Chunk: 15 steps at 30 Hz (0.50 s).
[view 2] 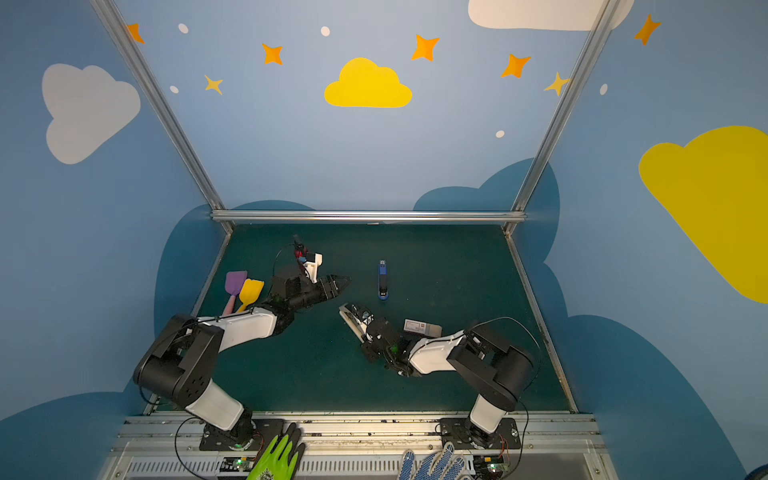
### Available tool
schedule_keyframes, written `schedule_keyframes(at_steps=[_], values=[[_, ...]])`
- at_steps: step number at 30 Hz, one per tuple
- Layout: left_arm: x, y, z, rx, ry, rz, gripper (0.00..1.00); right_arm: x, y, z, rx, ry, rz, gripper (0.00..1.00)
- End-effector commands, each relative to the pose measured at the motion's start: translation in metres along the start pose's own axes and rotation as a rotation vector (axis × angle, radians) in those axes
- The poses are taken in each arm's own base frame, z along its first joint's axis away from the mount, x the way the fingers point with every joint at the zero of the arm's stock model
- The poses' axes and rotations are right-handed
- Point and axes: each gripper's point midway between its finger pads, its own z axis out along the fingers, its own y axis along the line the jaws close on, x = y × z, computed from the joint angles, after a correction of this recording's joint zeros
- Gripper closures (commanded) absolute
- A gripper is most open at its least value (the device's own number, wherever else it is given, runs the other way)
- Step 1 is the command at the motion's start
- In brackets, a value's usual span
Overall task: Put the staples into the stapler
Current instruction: 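Grasp the stapler's upper arm with the left gripper and swing it down onto the base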
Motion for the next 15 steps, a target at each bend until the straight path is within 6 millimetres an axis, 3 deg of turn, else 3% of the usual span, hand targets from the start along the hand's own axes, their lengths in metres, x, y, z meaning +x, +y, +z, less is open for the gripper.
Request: schedule_keyframes(at_steps=[1,7,15], values=[[0.007,0.001,0.003,0.016,0.036,-0.019,0.32,0.053,0.010,0.001,-0.053,0.185,-0.025,1.00],[0.024,0.007,-0.001,-0.031,0.086,-0.050,0.37,0.049,0.009,0.000,-0.053,0.174,-0.026,1.00],[0.045,0.021,-0.028,-0.129,0.076,-0.071,0.39,0.042,0.009,-0.006,-0.055,0.156,-0.028,1.00]])
